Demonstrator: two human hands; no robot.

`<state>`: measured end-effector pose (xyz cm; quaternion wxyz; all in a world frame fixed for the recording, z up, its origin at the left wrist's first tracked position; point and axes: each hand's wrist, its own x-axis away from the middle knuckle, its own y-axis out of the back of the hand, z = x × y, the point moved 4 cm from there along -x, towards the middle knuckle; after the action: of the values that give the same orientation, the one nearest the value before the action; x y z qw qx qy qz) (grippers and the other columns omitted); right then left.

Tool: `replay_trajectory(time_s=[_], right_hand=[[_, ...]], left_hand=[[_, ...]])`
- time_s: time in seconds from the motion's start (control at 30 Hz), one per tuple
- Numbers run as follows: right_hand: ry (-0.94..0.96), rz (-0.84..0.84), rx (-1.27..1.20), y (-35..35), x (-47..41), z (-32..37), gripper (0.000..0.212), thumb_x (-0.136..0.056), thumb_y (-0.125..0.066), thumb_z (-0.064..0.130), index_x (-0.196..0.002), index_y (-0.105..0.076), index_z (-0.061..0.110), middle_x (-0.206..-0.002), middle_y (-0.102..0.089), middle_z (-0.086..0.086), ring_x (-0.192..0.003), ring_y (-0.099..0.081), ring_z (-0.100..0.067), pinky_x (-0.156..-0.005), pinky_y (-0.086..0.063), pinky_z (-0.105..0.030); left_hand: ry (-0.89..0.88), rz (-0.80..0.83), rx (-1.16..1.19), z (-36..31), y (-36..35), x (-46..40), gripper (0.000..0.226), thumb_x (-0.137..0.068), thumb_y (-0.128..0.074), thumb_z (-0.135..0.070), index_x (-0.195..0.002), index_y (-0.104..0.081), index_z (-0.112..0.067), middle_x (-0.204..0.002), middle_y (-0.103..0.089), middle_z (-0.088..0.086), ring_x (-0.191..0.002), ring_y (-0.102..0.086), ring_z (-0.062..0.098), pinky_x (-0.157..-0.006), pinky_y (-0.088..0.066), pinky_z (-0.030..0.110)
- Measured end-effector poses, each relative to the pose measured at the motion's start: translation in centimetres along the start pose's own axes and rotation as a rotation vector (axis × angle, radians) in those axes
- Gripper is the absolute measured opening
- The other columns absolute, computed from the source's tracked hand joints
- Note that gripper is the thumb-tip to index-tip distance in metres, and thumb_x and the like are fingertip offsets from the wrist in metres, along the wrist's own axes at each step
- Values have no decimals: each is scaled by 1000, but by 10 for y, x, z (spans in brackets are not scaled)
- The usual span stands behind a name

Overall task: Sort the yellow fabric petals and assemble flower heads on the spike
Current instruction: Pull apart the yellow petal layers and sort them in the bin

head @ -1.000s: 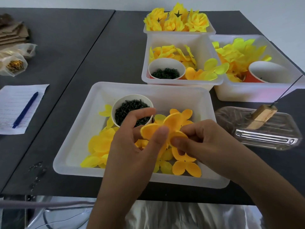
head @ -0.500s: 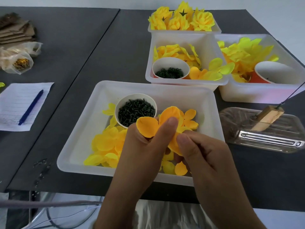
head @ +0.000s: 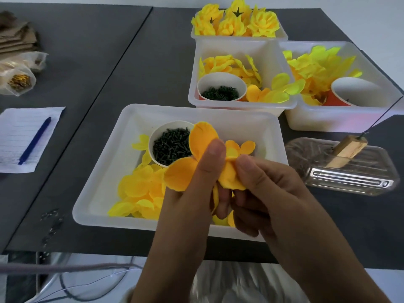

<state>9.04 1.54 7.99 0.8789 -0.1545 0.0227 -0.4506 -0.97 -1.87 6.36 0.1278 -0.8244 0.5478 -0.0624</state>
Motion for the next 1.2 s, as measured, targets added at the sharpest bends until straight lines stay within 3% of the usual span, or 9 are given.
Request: replay_trajectory(time_s=[0.13,0.27,0.37,0.5,0.6,0.77,0.93,1.07,1.2], right_hand=[[109,-135,81,7,3,1,38,-87,-50,35,-51,-52,24,-46,-40,12,-42,-32,-4,-45,-24,-21],[268,-157,206,6,5,6,40,-93,-49,31,-54,-49,22,-48,-40,14,-44,-37,0,-46,-31,-13],[160,-126,189,10,7,3,43,-88,-52,49,-53,-51,25,-49,-41,6,-46,-35,-9,-47,-33,-21],[-30,-20,16,8,13,-4,39,-65,-65,67,-53,-57,31,-51,-40,1,-51,-33,-20,-48,-38,-18],[30,-96,38,10,15,-5,45,-82,-58,54,-47,-50,26,-45,-37,8,-44,-31,-10,-44,-31,-19],[465,-236,357,7,23,4,43,-95,-45,31,-54,-42,19,-50,-34,14,-46,-33,0,-47,-30,-11],[406,-169,135,4,13,-10,47,-96,-40,31,-59,-51,5,-49,-47,14,-47,-48,3,-50,-38,-8],[449,-292,223,10,19,-7,46,-96,-45,36,-56,-43,14,-49,-39,12,-46,-35,-3,-47,-32,-13],[407,-267,234,11,12,-10,47,-96,-46,36,-58,-50,9,-51,-48,13,-48,-45,1,-49,-38,-10]], left_hand=[[-92,116,-181,5,-4,-11,45,-86,-47,-48,-52,-51,-20,-42,-46,-9,-39,-45,0,-43,-38,11],[-200,133,-279,-2,-3,-16,47,-92,-47,-41,-56,-46,-10,-46,-49,-3,-42,-48,5,-45,-38,13],[-264,157,-272,-15,-5,-11,40,-91,-51,-38,-56,-48,-20,-46,-48,-3,-42,-49,2,-44,-40,14],[-167,142,-126,-16,-9,7,37,-85,-56,-44,-56,-53,-22,-41,-46,-6,-37,-47,1,-42,-40,11],[-141,151,-153,-8,-12,5,38,-86,-54,-44,-54,-51,-24,-41,-45,-7,-38,-45,2,-41,-38,13],[-138,195,-266,4,-18,-4,51,-92,-43,-47,-53,-42,-14,-45,-41,2,-42,-42,11,-44,-37,19],[-295,137,-278,-13,-20,5,48,-93,-48,-41,-54,-40,-13,-47,-39,7,-41,-38,15,-41,-33,18],[-308,67,-429,-5,-22,0,52,-99,-46,-38,-53,-34,-17,-47,-36,5,-45,-34,11,-47,-32,20],[-364,33,-482,-8,-20,5,48,-99,-47,-38,-55,-38,-24,-47,-39,-4,-45,-37,6,-48,-33,18]])
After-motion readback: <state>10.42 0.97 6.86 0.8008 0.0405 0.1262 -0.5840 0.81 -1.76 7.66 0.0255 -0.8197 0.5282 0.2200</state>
